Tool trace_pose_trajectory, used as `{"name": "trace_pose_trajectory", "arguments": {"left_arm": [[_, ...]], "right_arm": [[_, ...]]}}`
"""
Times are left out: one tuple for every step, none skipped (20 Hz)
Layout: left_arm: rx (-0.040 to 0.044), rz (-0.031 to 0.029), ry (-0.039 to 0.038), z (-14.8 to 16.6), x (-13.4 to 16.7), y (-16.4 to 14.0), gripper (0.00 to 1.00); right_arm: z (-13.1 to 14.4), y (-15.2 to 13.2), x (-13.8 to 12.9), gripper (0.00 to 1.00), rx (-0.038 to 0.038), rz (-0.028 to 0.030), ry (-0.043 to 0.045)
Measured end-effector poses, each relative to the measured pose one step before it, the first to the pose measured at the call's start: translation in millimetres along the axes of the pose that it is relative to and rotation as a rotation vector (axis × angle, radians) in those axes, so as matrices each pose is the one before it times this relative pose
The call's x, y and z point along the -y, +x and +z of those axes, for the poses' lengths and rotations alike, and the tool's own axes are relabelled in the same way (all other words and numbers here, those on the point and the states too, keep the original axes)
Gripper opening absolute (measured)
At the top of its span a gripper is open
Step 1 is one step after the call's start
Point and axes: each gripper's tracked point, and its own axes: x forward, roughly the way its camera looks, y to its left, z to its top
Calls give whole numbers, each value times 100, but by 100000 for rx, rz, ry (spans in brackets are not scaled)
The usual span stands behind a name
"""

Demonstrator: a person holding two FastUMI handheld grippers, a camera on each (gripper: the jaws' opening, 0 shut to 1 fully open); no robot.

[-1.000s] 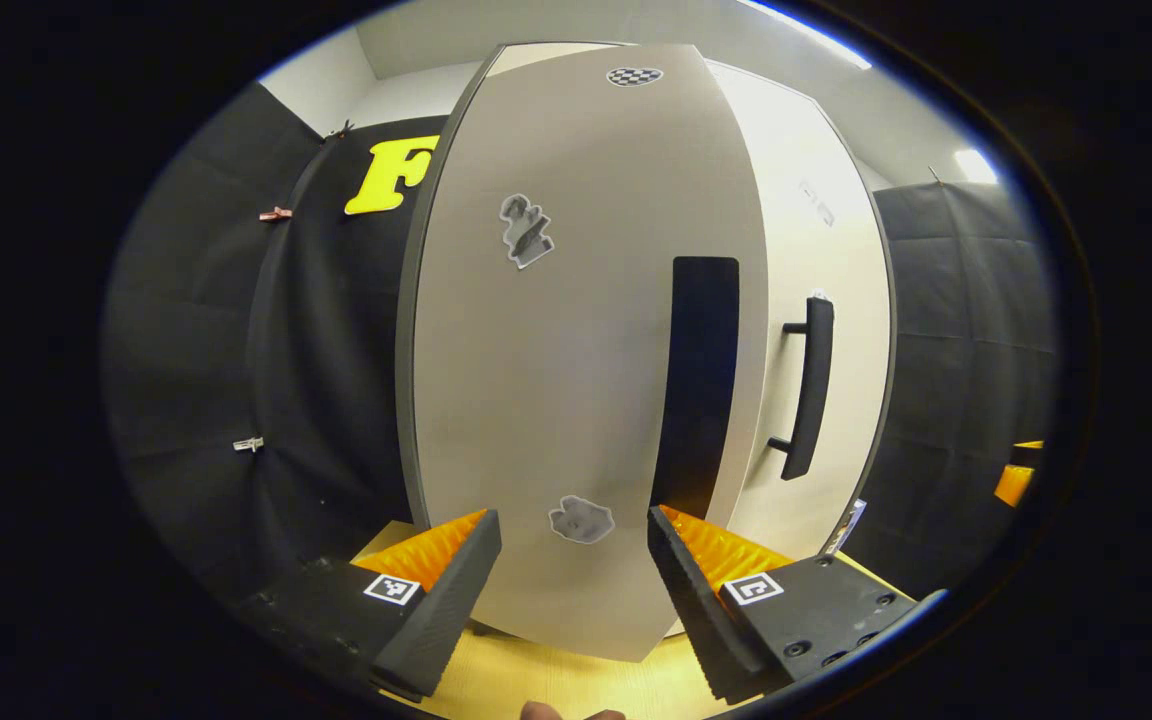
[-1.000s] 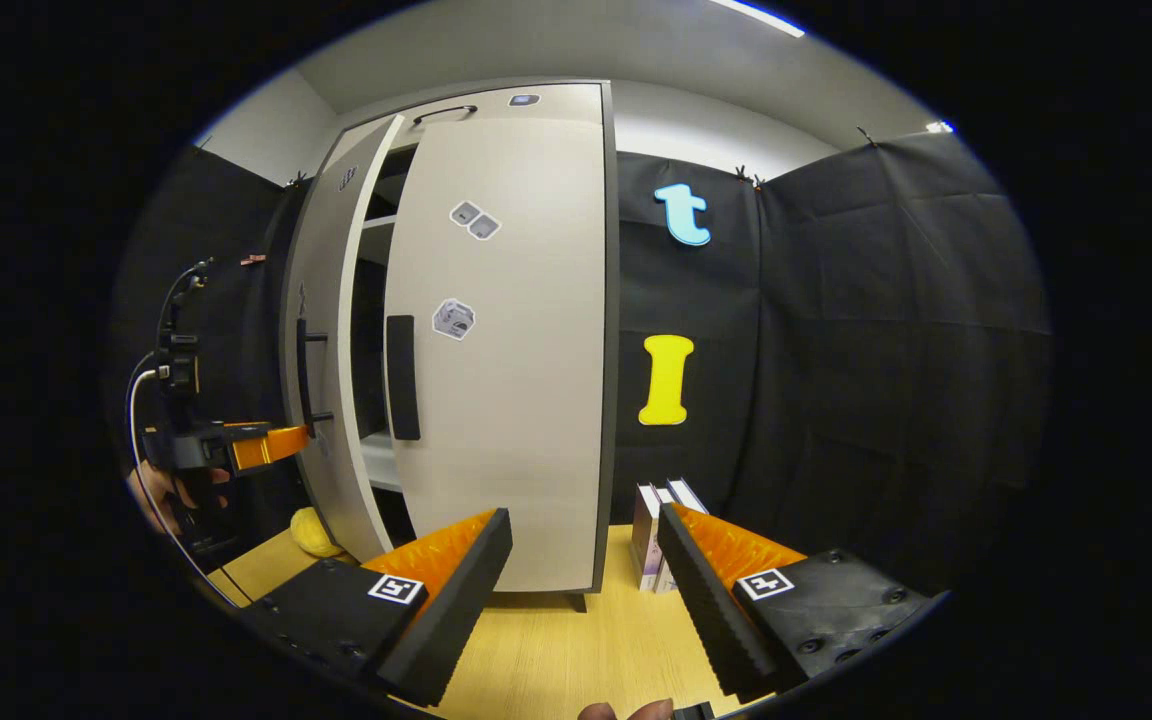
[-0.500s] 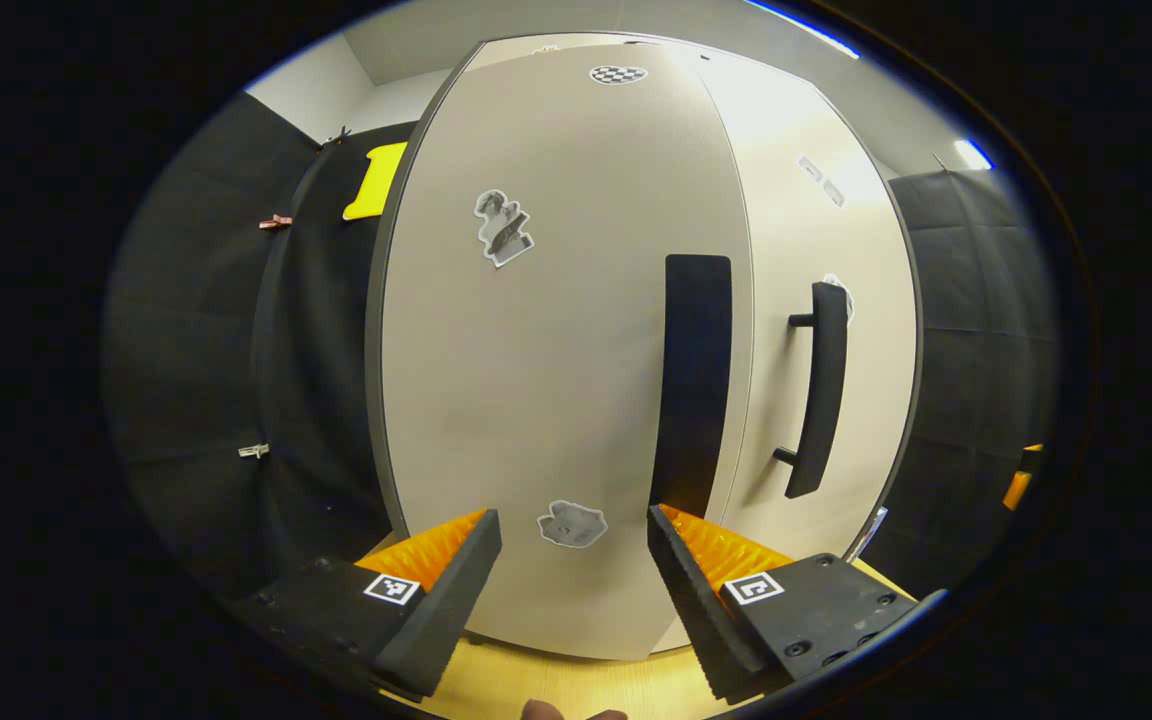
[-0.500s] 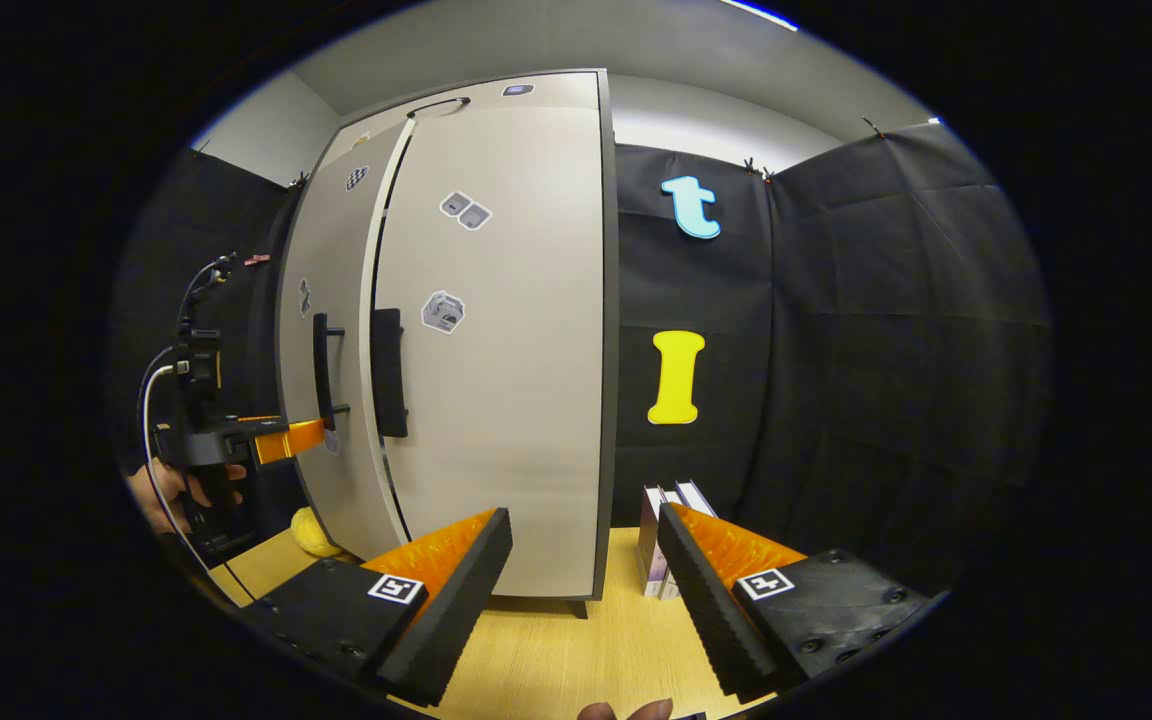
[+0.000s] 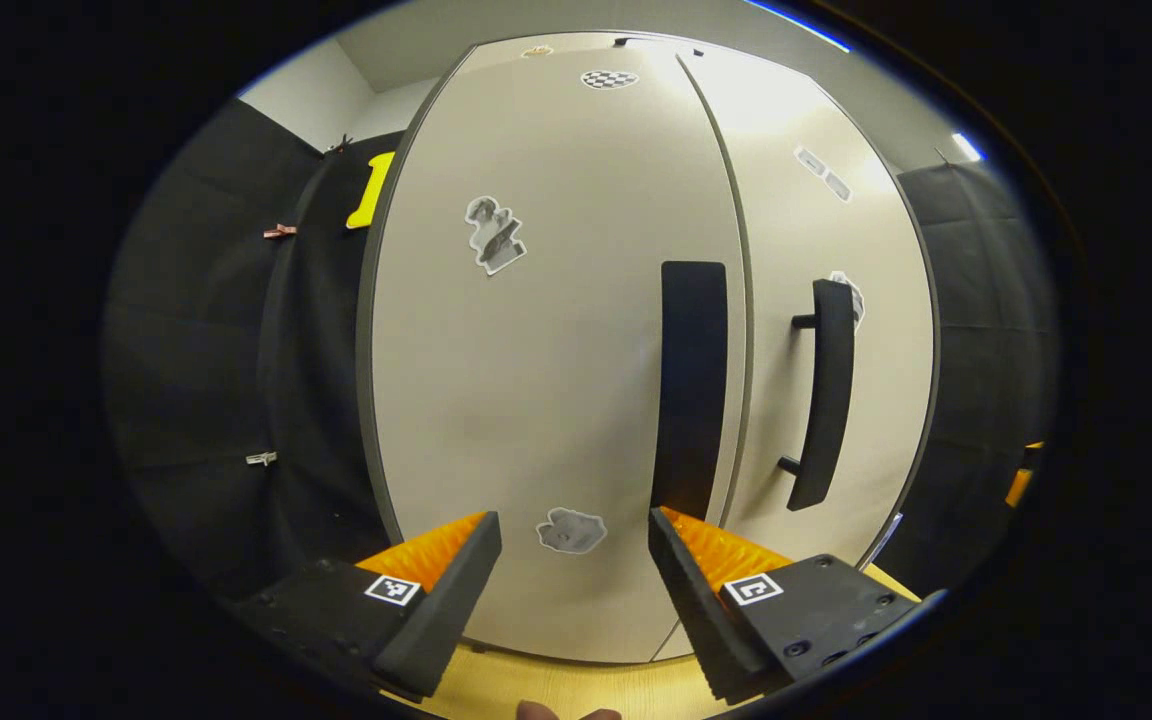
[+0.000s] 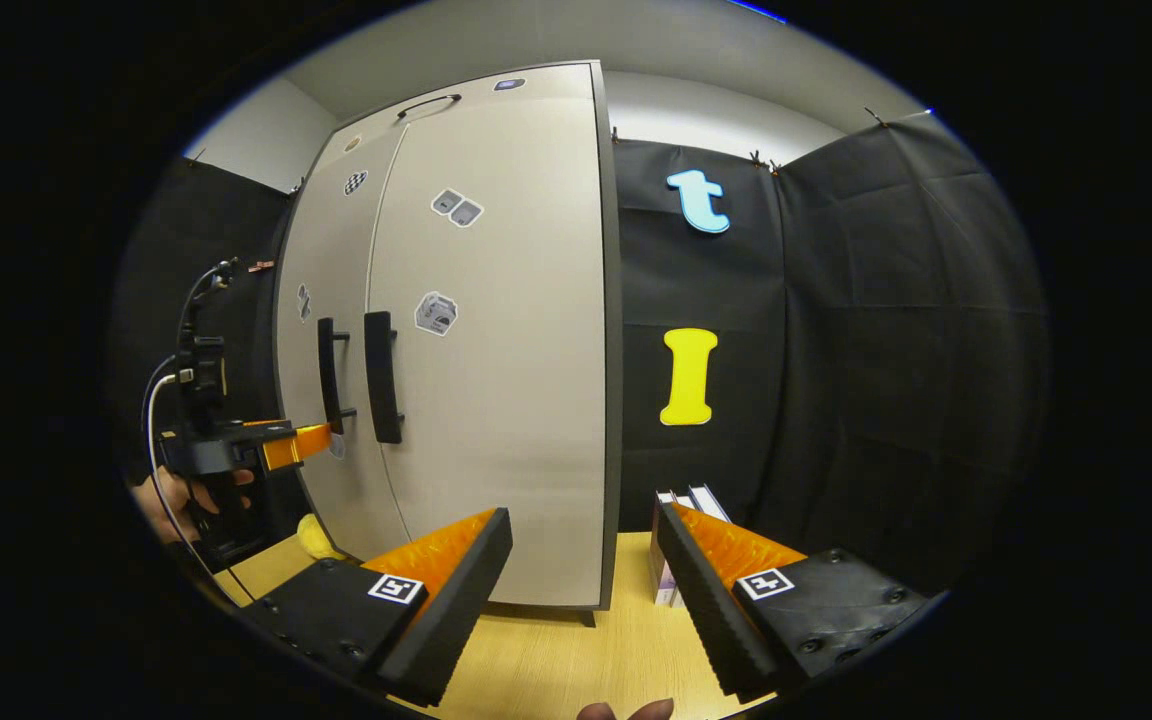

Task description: Grasp the bottle in the cabinet with the left hand and place it on the coaster, then close the right door with the right hand and the left door with the left hand.

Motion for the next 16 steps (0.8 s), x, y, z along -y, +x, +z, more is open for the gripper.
{"name": "trace_pose_trajectory", "arguments": {"left_arm": [[-51,75,-377,66,-144,-267,94],[313,-135,-547,194,-203,-442,92],[492,-255,-495,200,-265,-621,95],[52,-497,-386,105,-158,-569,95],[-322,-112,-192,-78,-133,-610,95],[-485,-77,-158,22,-174,-643,94],[-245,-353,-150,-57,-174,-579,95],[-76,-112,23,21,-267,-678,95],[78,100,251,17,-361,-701,95],[17,244,387,61,-346,-640,95],[-122,78,405,-47,-311,-686,95],[-117,184,365,59,-308,-669,95],[105,-83,301,85,-320,-689,95],[136,-146,378,163,-290,-611,95],[55,22,634,50,-369,-623,95],[74,18,1024,154,-357,-538,95]], "right_arm": [[135,66,-103,98,222,143,167],[152,-49,-72,98,402,-28,237],[156,-23,-81,98,292,71,335],[111,-142,-86,98,97,-3,282],[111,-123,-172,98,215,149,272],[185,-178,-255,98,232,157,203],[194,-181,-262,98,263,204,93],[172,-256,-397,98,318,187,45],[102,-240,-376,98,215,255,30],[70,-224,-385,97,163,321,-86],[197,-288,-391,98,280,87,-370],[146,-250,-377,98,321,222,-436],[191,-195,-436,98,218,257,-303],[44,-213,-444,98,223,357,-221],[153,-125,-453,98,302,297,-148],[90,-194,-372,98,193,391,-39]]}}
